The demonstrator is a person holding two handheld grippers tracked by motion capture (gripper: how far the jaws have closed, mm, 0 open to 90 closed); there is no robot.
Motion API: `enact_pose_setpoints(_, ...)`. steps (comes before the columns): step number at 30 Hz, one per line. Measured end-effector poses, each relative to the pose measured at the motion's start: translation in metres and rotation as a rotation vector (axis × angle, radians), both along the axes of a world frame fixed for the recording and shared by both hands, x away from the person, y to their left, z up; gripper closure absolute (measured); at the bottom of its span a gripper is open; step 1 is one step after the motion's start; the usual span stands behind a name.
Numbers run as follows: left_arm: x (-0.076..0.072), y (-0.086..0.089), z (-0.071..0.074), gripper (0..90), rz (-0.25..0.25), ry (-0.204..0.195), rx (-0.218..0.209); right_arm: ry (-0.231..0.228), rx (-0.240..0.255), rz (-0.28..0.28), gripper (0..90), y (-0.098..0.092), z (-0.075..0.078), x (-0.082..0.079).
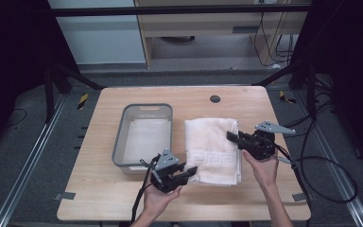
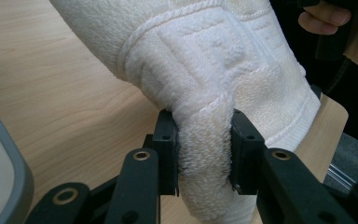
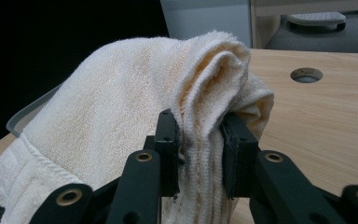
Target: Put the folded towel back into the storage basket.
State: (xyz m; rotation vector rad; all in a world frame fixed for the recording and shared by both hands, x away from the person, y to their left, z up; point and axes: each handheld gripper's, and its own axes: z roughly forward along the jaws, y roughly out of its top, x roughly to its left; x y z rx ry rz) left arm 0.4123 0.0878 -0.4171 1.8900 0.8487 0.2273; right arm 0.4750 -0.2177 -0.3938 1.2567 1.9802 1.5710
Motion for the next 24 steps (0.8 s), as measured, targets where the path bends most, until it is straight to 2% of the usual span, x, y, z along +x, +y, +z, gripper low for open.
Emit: enact_pose_setpoints(24, 0.003, 0.021, 0.027, 68.0, 0.029, -0.048, -0.040, -0.060, 0.005, -0.003, 71.4, 0.022, 0.030, 0.005)
